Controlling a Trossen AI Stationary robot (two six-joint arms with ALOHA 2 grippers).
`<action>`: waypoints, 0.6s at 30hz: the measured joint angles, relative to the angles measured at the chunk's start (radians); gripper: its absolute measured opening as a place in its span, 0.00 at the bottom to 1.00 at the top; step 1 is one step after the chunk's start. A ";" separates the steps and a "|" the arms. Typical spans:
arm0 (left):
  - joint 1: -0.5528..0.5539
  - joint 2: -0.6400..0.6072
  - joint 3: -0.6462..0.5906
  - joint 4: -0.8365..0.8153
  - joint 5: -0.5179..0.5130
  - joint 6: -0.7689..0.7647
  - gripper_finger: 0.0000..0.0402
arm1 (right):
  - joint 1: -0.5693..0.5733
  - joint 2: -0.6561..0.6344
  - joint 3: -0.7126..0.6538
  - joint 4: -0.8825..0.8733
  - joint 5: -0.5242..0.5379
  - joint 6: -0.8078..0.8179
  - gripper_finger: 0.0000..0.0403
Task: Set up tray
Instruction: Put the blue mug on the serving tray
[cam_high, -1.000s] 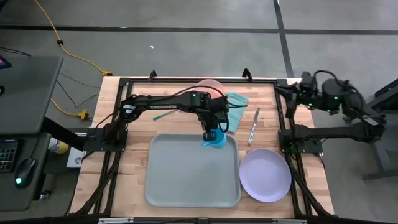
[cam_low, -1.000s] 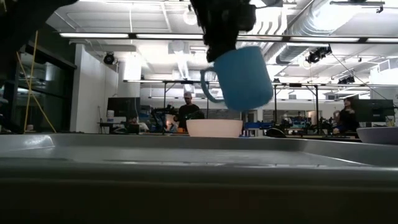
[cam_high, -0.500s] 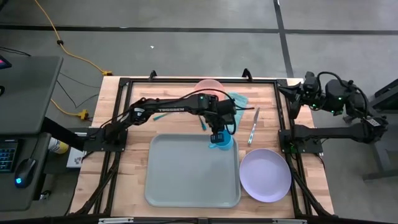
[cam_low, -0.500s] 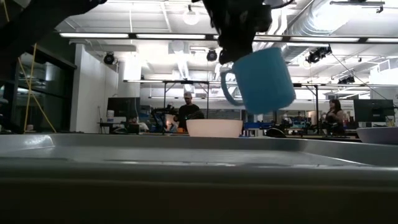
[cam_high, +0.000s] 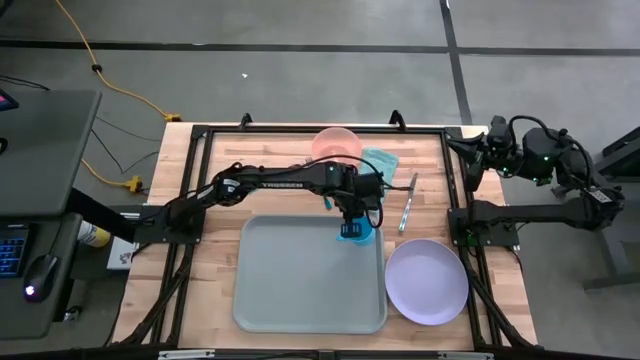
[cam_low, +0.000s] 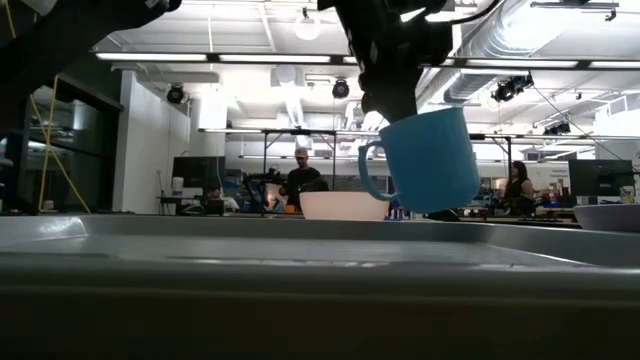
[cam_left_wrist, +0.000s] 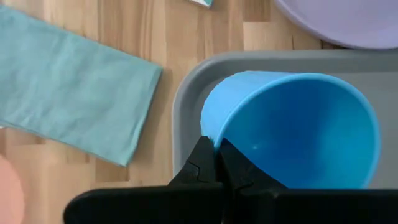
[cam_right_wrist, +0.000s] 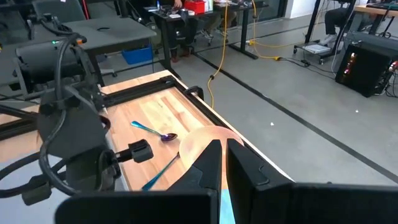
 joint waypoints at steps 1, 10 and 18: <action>0.001 0.000 0.000 -0.001 -0.006 0.006 0.03 | 0.000 0.000 0.000 -0.001 0.000 0.000 0.00; 0.001 0.040 -0.002 0.000 0.021 0.030 0.03 | 0.000 0.000 0.000 -0.001 -0.004 0.018 0.00; 0.001 0.042 -0.001 0.010 0.030 0.031 0.04 | 0.000 0.000 0.000 -0.005 -0.004 0.018 0.00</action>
